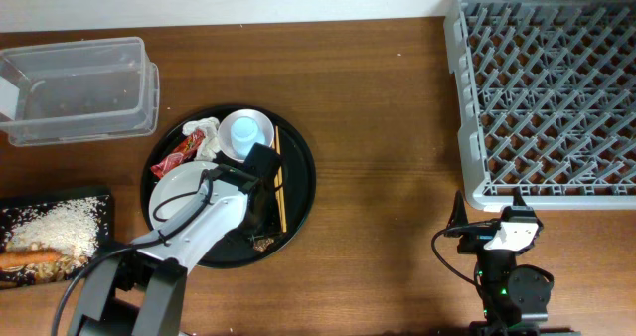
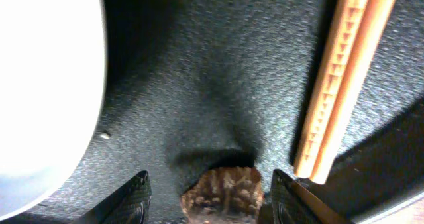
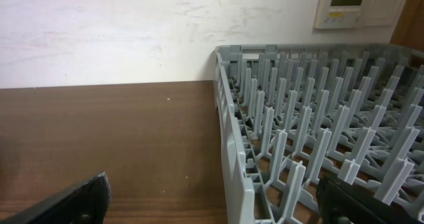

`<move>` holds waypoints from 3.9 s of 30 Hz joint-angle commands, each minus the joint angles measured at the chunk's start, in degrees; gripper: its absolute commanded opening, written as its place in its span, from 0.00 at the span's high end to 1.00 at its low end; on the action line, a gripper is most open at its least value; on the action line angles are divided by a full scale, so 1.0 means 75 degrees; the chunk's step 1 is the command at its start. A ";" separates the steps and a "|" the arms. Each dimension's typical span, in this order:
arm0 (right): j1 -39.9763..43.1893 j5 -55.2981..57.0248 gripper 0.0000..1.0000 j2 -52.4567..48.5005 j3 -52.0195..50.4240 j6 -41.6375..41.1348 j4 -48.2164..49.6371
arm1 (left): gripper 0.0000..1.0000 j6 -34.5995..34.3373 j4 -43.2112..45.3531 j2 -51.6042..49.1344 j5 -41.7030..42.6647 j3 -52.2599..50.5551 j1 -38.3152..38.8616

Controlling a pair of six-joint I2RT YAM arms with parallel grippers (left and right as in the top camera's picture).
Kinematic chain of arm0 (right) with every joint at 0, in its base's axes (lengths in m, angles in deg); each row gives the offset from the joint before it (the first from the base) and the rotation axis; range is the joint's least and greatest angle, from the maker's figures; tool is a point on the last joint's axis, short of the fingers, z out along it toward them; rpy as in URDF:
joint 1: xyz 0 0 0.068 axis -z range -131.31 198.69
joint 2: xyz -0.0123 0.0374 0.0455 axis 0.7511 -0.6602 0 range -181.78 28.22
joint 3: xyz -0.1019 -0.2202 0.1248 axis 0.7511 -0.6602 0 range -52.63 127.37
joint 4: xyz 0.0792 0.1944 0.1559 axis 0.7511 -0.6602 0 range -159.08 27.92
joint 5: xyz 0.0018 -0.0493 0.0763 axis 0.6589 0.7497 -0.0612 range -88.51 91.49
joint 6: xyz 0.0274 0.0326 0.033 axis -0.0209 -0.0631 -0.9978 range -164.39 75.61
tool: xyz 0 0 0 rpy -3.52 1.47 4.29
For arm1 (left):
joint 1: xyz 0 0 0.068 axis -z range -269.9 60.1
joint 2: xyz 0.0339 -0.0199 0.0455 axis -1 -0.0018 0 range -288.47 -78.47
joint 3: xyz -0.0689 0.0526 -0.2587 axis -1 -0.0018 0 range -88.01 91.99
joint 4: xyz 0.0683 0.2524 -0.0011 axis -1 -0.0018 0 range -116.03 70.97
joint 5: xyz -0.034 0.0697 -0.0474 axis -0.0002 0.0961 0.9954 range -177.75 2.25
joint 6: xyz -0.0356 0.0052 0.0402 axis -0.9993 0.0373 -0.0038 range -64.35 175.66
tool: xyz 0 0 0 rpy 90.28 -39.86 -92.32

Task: Sort waste into correct bins and load items into the dishwasher rack
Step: 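Grasp the brown food scrap with the left gripper, then carry the brown scrap left and drop it into the black bin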

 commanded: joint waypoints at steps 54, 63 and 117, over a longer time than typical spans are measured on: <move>0.0050 0.0090 0.02 0.0064 -0.0035 0.0003 -0.0058 | 0.43 0.0210 -0.0356 -0.0041 0.0341 -0.0067 0.0023; 0.0050 0.0090 0.02 0.0064 -0.0035 0.0003 -0.0058 | 0.43 0.0032 -0.0274 -0.0041 0.0344 -0.0382 0.0023; 0.0050 0.0093 0.02 0.0064 -0.0035 0.0003 -0.0058 | 0.60 0.0472 -0.1536 0.0271 -0.0755 0.2847 -0.2177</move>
